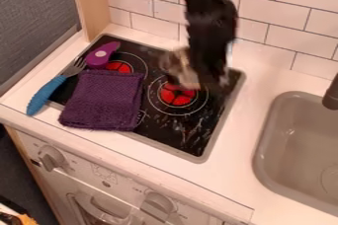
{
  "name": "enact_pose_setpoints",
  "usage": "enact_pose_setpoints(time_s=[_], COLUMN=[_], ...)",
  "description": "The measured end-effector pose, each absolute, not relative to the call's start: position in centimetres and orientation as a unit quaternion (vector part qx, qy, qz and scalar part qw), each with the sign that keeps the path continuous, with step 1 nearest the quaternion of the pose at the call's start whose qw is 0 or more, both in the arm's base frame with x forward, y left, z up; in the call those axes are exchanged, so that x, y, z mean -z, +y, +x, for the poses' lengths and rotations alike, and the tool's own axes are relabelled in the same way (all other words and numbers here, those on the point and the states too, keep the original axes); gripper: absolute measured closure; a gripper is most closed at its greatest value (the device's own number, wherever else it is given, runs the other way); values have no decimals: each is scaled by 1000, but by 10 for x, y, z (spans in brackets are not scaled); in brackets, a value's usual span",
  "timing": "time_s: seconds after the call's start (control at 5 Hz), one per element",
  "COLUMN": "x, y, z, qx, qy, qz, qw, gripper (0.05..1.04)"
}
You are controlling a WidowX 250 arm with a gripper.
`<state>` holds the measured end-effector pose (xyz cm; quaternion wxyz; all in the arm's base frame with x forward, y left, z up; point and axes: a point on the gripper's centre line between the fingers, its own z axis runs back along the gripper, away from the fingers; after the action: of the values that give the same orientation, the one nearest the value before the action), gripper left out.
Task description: Moved the silver pot on the upper middle of the burner
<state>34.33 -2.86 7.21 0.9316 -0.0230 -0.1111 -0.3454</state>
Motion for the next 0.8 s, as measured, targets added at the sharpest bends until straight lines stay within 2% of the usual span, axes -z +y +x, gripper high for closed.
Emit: enact_pose_setpoints(time_s=[0.2, 0.6, 0.8], x=[-79, -35, -32], y=[-6, 15, 17], z=[367, 386, 389], qx=[306, 292, 302], qy=[-124, -65, -59], qz=[-16, -10, -6], qw=[944, 954, 951], gripper=[1002, 1002, 966])
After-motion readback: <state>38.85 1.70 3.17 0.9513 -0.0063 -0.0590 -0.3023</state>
